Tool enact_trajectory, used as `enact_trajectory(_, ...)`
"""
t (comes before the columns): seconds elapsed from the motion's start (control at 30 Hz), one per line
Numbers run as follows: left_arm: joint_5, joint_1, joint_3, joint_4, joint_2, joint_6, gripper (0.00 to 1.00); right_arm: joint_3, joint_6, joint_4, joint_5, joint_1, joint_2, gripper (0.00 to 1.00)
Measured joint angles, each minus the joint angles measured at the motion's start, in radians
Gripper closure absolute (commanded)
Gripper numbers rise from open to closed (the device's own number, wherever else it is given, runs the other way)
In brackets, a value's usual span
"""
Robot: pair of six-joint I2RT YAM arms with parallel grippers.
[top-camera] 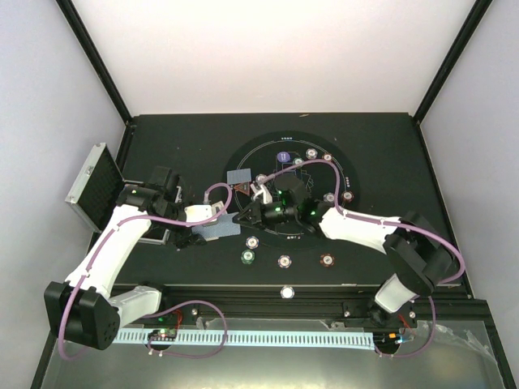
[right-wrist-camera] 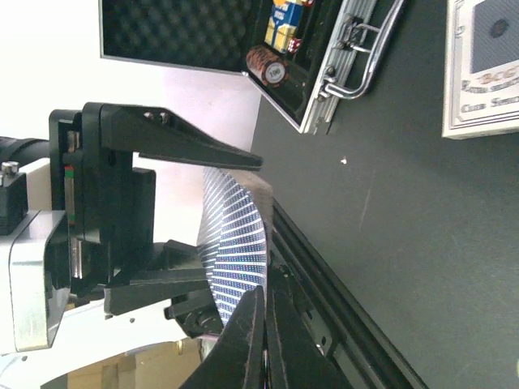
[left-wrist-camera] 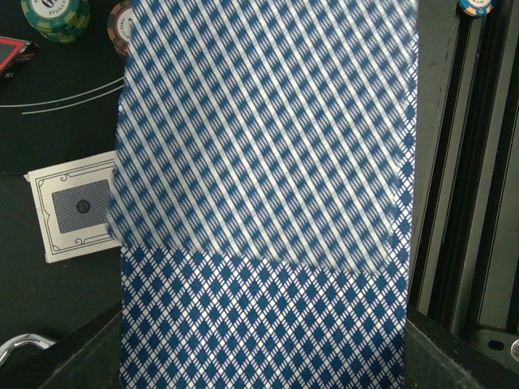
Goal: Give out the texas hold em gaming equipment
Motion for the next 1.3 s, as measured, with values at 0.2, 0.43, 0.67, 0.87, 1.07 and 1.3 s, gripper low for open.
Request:
enact_trajectory(0.2,0.000,0.000,0.000,0.000,0.000,0.000,0.98,-0.045,0.020,0.018,-0.039,-0.094,-0.037,0.99)
enact_trajectory(0.43,-0.001,0.000,0.000,0.002,0.000,0.000,0.98,-0.059,0.019,0.024,-0.100,-0.280,-0.106,0.99)
enact_trajectory(0.67,-0.001,0.000,0.002,0.002,0.000,0.000,0.98,0.021,-0.057,-0.059,-0.156,-0.468,-0.041,0.99)
enact_trajectory(0.87,0.000,0.000,0.026,-0.002,0.000,0.000,0.99,0.305,-0.172,-0.198,-0.167,-0.609,0.226,0.99)
enact_trajectory(1.07,0.000,0.000,0.034,-0.005,0.000,0.000,0.98,0.648,-0.257,-0.363,-0.118,-0.691,0.555,0.99)
enact_trajectory(1.3,0.000,0.000,0.034,-0.006,0.000,0.000,0.98,0.935,-0.267,-0.505,-0.062,-0.701,0.798,0.99)
